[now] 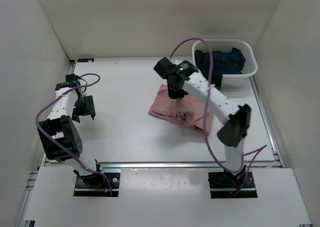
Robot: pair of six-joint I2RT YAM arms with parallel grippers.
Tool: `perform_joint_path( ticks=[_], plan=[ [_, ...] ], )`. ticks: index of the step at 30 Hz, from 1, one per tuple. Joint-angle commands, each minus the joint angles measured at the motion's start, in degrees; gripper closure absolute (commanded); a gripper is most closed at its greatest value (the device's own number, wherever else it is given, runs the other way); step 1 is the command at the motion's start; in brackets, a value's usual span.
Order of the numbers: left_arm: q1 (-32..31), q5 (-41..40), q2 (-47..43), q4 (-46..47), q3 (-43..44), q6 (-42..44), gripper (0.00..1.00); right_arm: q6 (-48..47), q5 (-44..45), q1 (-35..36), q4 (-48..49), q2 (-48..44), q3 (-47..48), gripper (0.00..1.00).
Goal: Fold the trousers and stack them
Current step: Fold the trousers
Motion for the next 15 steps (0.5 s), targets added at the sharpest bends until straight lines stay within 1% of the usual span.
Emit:
perform_joint_path(
  ticks=[1,2,4,5,8,9,10,11,12,13,14,15],
  plan=[
    [0.39,1.06,-1.15,0.11,-0.75,-0.05,0.23,-0.78,3.30,0.58,-8.99,7.76,11.05,1.00],
    [0.39,1.06,-1.15,0.11,-1.28,-0.05,0.23,-1.47,2.60,0.58,-8.28,12.22,13.54,1.00],
    [0.39,1.06,-0.63,0.64,-1.80,-0.05,0.23,-1.48,2.60,0.06,-7.06,17.50,19.42,1.00],
    [0.39,1.06,-0.63,0.64,-1.81,-0.05,0.23,-1.48,1.38,-0.47,-5.91,18.58,20.41,1.00],
    [0.39,1.06,-0.63,1.16,-2.42,-0.05,0.23,0.89,-1.35,-1.96,-0.29,20.00,18.32,1.00],
    [0.39,1.06,-0.63,1.16,-3.03,-0.05,0.23,1.50,-2.05,-1.97,3.64,20.00,16.57,1.00],
    [0.39,1.06,-0.63,1.16,-3.56,-0.05,0.23,1.51,-5.11,-1.97,5.77,19.30,14.90,1.00],
    [0.39,1.06,-0.63,1.16,-3.57,-0.05,0.23,1.51,-7.57,-1.97,8.05,19.29,12.36,0.98],
    [0.39,1.06,-0.63,1.16,-4.09,-0.05,0.23,1.51,-9.51,-1.36,11.29,19.29,11.81,0.93],
    [0.39,1.06,-0.11,1.16,-4.09,-0.05,0.23,1.51,-11.19,-0.83,12.54,20.25,11.80,0.80],
    [0.39,1.06,-0.10,1.68,-4.09,-0.05,0.23,-0.40,-14.33,0.22,13.60,20.87,13.28,0.68],
    [0.39,1.06,-0.10,1.69,-4.09,-0.05,0.23,-1.03,-15.32,0.75,15.00,21.40,14.52,0.53]
  ],
)
